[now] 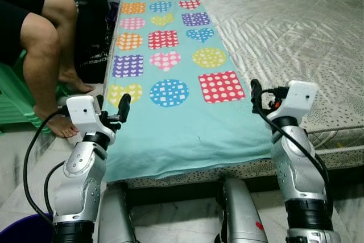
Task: Clean up the room
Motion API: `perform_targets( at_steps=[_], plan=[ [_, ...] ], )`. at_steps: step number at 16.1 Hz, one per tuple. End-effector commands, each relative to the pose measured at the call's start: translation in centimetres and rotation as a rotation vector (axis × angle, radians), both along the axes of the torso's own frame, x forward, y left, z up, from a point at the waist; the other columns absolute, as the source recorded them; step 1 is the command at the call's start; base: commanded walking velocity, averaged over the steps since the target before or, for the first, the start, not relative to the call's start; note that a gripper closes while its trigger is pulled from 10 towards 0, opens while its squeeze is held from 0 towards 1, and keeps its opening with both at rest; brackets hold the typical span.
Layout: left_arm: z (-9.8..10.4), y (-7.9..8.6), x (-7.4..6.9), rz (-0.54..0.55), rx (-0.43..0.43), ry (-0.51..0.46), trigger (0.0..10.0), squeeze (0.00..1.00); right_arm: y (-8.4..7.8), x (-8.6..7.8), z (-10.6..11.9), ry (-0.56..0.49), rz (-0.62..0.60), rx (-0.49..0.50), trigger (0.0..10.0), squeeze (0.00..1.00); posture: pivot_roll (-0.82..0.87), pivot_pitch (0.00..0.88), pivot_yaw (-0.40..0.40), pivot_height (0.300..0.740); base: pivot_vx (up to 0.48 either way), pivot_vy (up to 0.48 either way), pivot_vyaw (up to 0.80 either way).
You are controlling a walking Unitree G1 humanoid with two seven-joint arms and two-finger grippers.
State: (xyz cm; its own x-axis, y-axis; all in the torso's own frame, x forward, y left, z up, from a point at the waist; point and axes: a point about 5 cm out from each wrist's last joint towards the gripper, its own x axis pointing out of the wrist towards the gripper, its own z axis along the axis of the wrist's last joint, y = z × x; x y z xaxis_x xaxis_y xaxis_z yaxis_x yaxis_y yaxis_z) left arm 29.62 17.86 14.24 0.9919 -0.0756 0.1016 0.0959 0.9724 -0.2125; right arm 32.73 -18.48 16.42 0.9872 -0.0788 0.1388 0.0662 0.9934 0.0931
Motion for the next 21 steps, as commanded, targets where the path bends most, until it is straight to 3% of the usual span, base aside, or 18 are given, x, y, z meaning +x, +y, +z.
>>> perform_targets(
  at_steps=[1,8,21],
  plan=[
    [0.1,0.2,0.1,0.006,0.008,-0.007,10.0,0.0,-0.2,0.2,0.4,-0.016,0.001,0.008,10.0,0.0,-0.08,0.0,0.03,0.539,0.0,0.0,0.0],
    [0.2,0.2,0.2,0.01,0.006,-0.016,10.0,0.0,0.1,0.4,0.3,-0.025,0.008,0.019,10.0,0.0,-0.07,0.0,0.033,0.626,0.0,0.0,0.0],
    [0.1,0.1,1.3,0.01,0.008,-0.027,10.0,0.0,0.8,1.4,0.4,-0.053,0.009,0.039,10.0,0.0,-0.07,0.0,0.048,0.726,0.0,0.0,0.0]
  ],
)
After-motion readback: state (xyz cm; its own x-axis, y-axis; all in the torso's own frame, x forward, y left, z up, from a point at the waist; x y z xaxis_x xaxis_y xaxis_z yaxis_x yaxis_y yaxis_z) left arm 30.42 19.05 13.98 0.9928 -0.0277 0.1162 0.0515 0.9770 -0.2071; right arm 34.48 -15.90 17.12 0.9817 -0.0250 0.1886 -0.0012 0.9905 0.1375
